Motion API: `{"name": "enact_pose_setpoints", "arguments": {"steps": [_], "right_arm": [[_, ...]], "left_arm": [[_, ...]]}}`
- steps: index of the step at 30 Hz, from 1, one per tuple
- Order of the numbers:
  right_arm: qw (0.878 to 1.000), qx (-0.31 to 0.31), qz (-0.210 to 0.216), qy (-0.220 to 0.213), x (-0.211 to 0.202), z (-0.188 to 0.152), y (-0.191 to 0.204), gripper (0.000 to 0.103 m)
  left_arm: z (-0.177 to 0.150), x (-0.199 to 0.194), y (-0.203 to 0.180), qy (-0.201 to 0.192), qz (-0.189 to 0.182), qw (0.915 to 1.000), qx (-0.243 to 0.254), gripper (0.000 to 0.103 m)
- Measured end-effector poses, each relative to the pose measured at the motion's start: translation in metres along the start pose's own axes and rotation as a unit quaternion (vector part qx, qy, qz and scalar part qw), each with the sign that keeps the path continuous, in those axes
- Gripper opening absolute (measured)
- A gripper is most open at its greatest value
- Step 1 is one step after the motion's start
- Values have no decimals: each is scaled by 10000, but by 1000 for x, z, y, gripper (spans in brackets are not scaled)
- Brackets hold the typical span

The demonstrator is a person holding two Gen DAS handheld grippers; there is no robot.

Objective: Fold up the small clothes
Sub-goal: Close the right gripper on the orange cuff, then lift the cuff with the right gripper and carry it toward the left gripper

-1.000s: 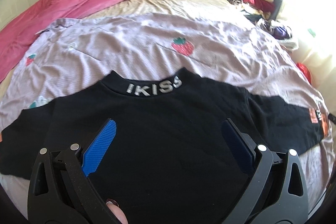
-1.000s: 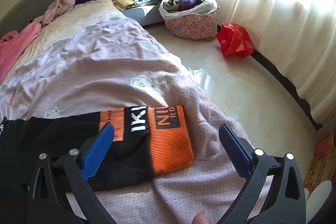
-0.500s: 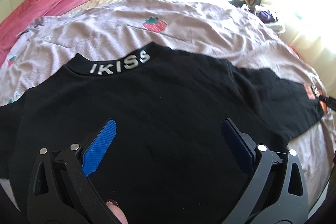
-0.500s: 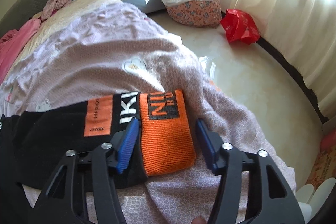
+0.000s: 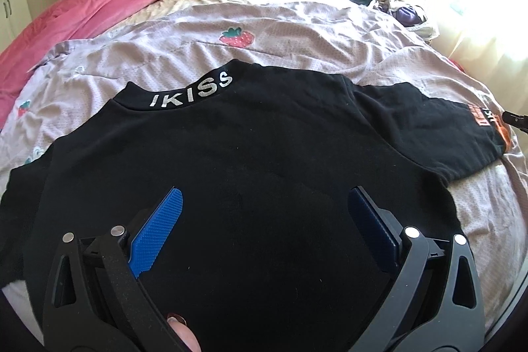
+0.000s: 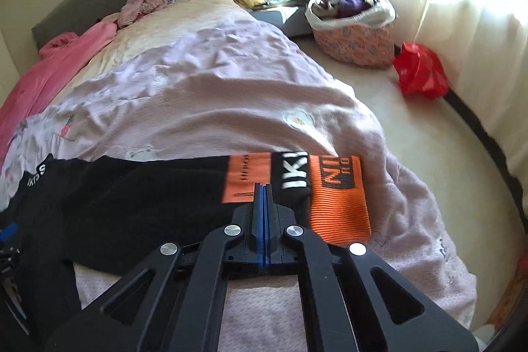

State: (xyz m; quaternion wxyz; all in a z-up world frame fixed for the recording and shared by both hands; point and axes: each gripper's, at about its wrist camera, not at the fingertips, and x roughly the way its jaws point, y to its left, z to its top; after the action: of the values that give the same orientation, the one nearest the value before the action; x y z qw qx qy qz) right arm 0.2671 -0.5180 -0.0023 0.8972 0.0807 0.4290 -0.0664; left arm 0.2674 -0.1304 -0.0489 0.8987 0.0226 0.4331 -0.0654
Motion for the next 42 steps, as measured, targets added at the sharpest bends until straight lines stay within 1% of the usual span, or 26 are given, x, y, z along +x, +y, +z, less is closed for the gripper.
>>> {"name": "enact_pose_setpoints", "arguments": {"steps": [1,2,3,4,5,8,9,10,11,12,13,16,20,23,25,27,30,35,38,42], "right_arm": [[9999,64,-74,-80,-3,2,-2,0],[9997,154,-122,-131,-4,3,-7,6],[9993,272,-241,-113,-3,4,-15,16],[9982,401,-441,-22,1,4,-26,36],[9971,487,-586,35,5,3,-33,41],[9937,627,-800,464,29,-3,-57,40],[9936,691,-665,591,38,-6,-62,40],[9933,729,-627,639,44,-9,-66,36],[9932,783,-561,654,48,-12,-68,29],[9934,849,-432,634,50,-14,-68,21],[9936,918,-305,577,50,-15,-68,9],[9946,959,-164,351,35,-15,-63,6],[9960,867,194,-43,0,-6,-46,6],[9973,554,403,-247,-27,1,-20,6],[9956,353,770,-394,-45,6,2,6],[9947,63,905,-494,-60,12,26,6],[9901,-262,1250,-591,-76,18,67,6],[9818,-732,1670,-526,-85,20,130,6],[9759,-919,1919,-476,-89,14,162,6],[9672,-1156,2235,-346,-89,5,208,6]], "left_arm": [[0,-2,0,-22,8,10000,10,94],[0,-4,1,-35,20,10000,21,94],[0,-5,1,-47,46,10000,35,94],[0,-7,2,-36,50,10000,52,94],[0,-8,3,-37,51,10000,56,94],[3,-11,6,-62,69,10000,8,94],[4,-12,8,-76,84,9999,-43,94],[5,-13,10,-72,74,9999,-74,94],[6,-14,11,-74,46,9999,-99,94],[6,-15,12,-77,62,9999,-97,94],[6,-17,12,-86,77,9999,-90,94],[7,-21,15,-118,75,9998,-105,94],[9,-28,21,-180,30,9996,-194,94],[12,-33,26,-225,-20,9994,-280,94],[13,-38,31,-260,-32,9991,-321,94],[13,-41,35,-270,-17,9989,-373,94],[11,-46,42,-294,-9,9987,-420,94],[7,-54,54,-320,4,9984,-476,94],[5,-57,62,-311,-7,9981,-539,94],[4,-60,81,-246,-117,9961,-834,94]]}}
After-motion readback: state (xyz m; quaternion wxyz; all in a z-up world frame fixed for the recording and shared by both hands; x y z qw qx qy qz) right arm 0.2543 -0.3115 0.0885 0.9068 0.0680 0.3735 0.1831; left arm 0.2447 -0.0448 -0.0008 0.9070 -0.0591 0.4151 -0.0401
